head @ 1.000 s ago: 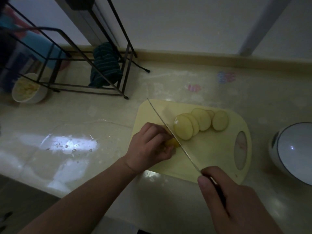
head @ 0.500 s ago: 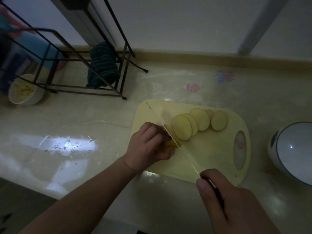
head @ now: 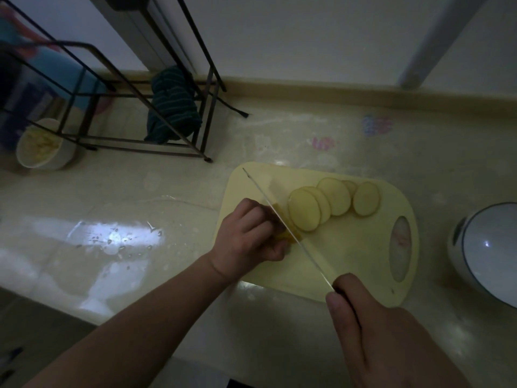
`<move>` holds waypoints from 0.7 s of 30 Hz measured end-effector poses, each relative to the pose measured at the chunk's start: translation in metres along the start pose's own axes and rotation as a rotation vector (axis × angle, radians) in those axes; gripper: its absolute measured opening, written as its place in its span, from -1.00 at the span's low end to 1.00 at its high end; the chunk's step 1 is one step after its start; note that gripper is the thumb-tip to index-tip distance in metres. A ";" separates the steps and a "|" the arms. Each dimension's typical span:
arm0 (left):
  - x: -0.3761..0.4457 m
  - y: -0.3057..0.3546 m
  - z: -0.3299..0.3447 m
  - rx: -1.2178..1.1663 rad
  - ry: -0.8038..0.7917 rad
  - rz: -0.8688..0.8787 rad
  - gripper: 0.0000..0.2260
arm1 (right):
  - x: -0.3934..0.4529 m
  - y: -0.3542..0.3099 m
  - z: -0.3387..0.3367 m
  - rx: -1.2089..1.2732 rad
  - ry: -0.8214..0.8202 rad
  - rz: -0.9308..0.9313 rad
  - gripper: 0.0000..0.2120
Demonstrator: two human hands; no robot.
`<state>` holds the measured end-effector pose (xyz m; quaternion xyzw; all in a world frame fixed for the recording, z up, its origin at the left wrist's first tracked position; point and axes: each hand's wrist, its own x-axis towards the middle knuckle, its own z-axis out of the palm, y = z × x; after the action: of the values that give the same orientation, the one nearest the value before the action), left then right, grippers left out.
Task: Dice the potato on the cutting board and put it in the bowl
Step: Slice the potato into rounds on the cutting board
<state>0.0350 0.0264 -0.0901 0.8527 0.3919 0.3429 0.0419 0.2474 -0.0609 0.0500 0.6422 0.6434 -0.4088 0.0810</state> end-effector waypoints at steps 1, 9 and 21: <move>0.000 -0.001 0.001 -0.005 -0.004 -0.005 -0.85 | 0.000 -0.002 0.000 -0.016 -0.018 0.007 0.01; 0.000 -0.008 0.004 -0.078 -0.045 -0.044 -0.78 | 0.003 -0.003 -0.004 -0.042 -0.057 -0.011 0.00; -0.002 -0.006 0.005 -0.117 0.067 -0.001 -0.71 | 0.006 0.004 0.006 0.057 0.086 -0.060 -0.06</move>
<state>0.0337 0.0298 -0.0972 0.8365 0.3730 0.3937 0.0788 0.2478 -0.0614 0.0405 0.6415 0.6533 -0.4014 0.0225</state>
